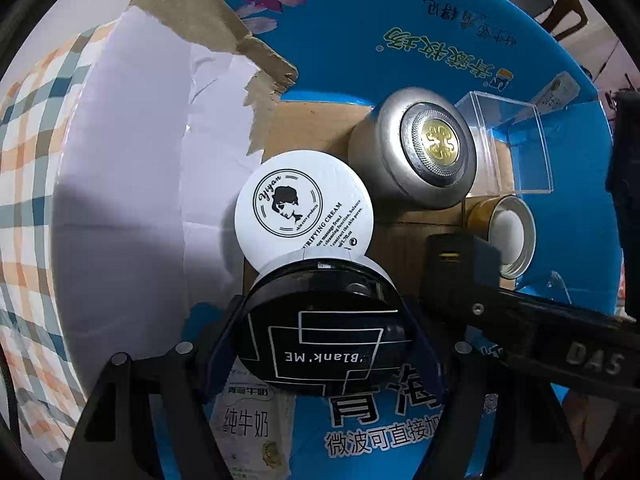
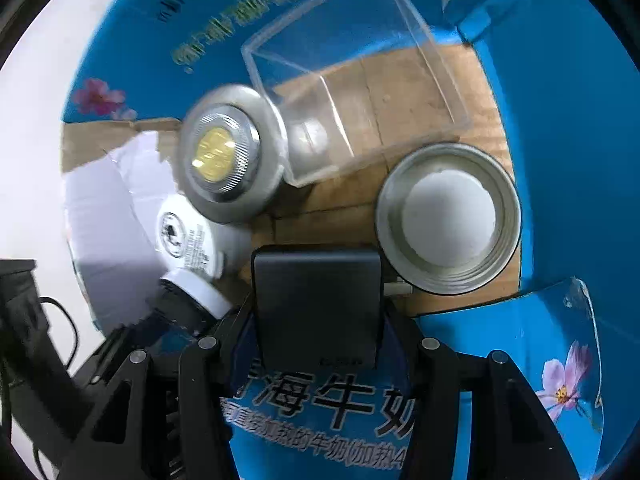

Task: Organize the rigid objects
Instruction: 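Lower the charger and Blank.ME tin into the blue box and open both tools, then move both tools from the blue box toward the earbud case and phone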

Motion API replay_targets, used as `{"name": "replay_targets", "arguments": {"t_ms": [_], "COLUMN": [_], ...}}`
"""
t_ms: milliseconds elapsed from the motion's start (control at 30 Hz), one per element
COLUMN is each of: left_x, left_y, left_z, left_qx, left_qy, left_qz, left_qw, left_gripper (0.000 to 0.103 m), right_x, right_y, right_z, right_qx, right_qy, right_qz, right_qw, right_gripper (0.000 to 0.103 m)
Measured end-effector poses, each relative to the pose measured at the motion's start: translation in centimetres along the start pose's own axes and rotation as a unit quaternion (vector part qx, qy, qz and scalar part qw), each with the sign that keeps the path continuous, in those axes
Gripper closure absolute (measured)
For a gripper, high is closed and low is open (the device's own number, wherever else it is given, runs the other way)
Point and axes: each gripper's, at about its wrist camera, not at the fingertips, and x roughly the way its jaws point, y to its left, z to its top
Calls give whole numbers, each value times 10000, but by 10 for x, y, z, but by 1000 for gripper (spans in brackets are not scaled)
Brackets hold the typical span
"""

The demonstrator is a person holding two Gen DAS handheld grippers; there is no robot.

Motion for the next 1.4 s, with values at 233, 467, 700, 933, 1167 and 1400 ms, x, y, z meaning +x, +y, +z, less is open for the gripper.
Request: {"name": "replay_targets", "arguments": {"t_ms": [233, 467, 700, 933, 1167, 1400], "left_x": [-3, -21, -51, -82, -117, -152], "left_y": [-4, -5, -11, -16, -15, -23], "left_z": [0, -12, -29, -38, -46, -61], "left_qx": [0, -102, -71, 69, 75, 38], "left_qy": [66, -39, -349, -725, -1187, -1594], "left_qz": [60, 3, 117, 466, 703, 827], "left_qw": [10000, 9999, 9993, 9963, 9904, 9837], "left_gripper": [27, 16, 0, 0, 0, 0], "right_x": [4, -18, -59, -102, -146, -180], "right_y": [7, 13, 9, 13, 6, 11], "right_z": [-5, -13, -30, -48, -85, -124], "right_qx": [-333, -592, -962, -1460, -1740, -1758], "right_qy": [-43, -191, -627, -1188, -1442, -1825], "right_qz": [-339, -606, -910, -1380, -1401, -1260], "right_qw": [9989, 9962, 9892, 9724, 9640, 9591], "right_gripper": [41, 39, 16, 0, 0, 0]}}
